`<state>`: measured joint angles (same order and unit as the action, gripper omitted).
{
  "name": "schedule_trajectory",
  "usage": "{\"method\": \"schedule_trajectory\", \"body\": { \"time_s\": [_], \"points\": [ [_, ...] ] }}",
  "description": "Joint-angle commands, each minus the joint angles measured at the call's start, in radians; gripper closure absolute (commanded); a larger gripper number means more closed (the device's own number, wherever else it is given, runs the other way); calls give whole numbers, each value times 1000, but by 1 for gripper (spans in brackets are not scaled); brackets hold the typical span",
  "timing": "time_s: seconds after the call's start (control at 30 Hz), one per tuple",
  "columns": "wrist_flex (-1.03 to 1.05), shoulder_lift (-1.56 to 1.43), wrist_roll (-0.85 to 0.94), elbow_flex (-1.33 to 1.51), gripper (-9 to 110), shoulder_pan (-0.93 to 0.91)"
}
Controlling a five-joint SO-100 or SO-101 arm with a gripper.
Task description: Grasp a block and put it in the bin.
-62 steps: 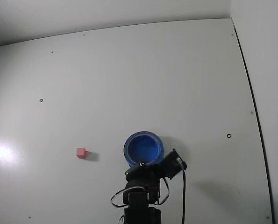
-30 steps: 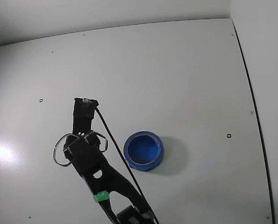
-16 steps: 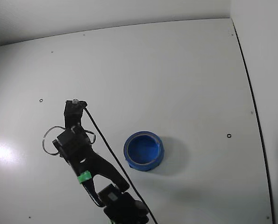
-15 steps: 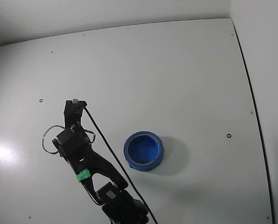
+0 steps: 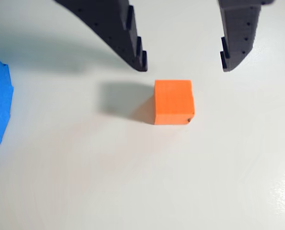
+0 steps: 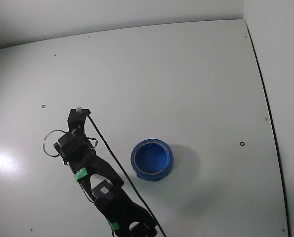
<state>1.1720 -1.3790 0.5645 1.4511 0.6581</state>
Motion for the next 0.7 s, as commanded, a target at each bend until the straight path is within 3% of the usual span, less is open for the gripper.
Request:
{"method": "schedule_trajectory", "body": {
  "time_s": [0.0,0.23,0.47,0.67],
  "points": [
    [-54,5,15,-97,79,0],
    [-198,28,15,-78,79,0],
    [-210,23,35,-77,79,0],
    [-209,28,94,-75,95,0]
  ]
}}
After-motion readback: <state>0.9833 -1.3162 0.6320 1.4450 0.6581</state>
